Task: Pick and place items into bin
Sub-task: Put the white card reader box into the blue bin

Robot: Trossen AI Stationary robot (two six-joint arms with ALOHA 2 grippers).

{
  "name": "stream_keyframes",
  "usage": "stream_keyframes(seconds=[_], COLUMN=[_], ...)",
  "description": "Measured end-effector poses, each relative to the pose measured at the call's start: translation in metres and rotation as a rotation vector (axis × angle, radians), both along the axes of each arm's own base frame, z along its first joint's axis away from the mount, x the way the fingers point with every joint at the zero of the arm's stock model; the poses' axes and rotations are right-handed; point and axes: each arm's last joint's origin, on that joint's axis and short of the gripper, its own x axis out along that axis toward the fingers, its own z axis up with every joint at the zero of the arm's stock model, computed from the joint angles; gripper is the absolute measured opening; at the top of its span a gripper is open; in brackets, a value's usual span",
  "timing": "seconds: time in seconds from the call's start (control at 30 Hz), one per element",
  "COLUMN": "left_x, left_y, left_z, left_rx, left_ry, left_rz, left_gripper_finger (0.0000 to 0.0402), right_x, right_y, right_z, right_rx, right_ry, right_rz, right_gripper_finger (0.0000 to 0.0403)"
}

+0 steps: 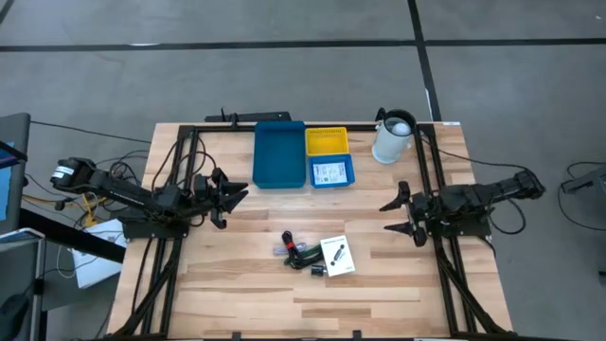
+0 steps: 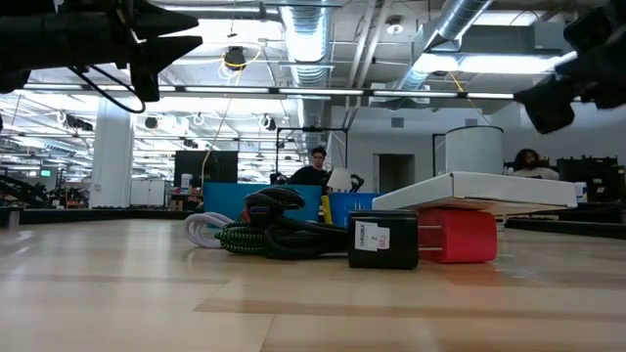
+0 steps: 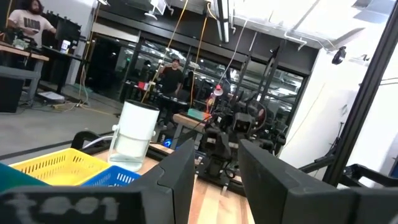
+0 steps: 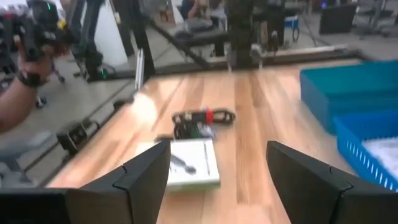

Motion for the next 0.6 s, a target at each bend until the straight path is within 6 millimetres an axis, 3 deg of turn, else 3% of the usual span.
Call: stream_keyframes(seconds=[0.13,0.4,0.6], left_x=[0.000,0.000,0.001], left_y=[0.000,0.000,0.000], left_z=[0.000,-0.001,-0.003], left_rx=[-0.004,-0.003,0.000], left_ry=[0.002,0.009,0.031], left_rz=[0.012,0.014,0.014], left_gripper_finger=[0.0112,0.0112,0.0112], right_x=[0.001,0.007,0.012], right_y=[0.005,0.016,0.022], right_z=[0.005,0.001,-0.009], right_rx=[0.066,0.605,0.824], right_ry=[0.055,0.267,0.398], right_rz=[-0.002,-0.100,-0.220], right_gripper_finger=[0.0260,0.0260,0.0260])
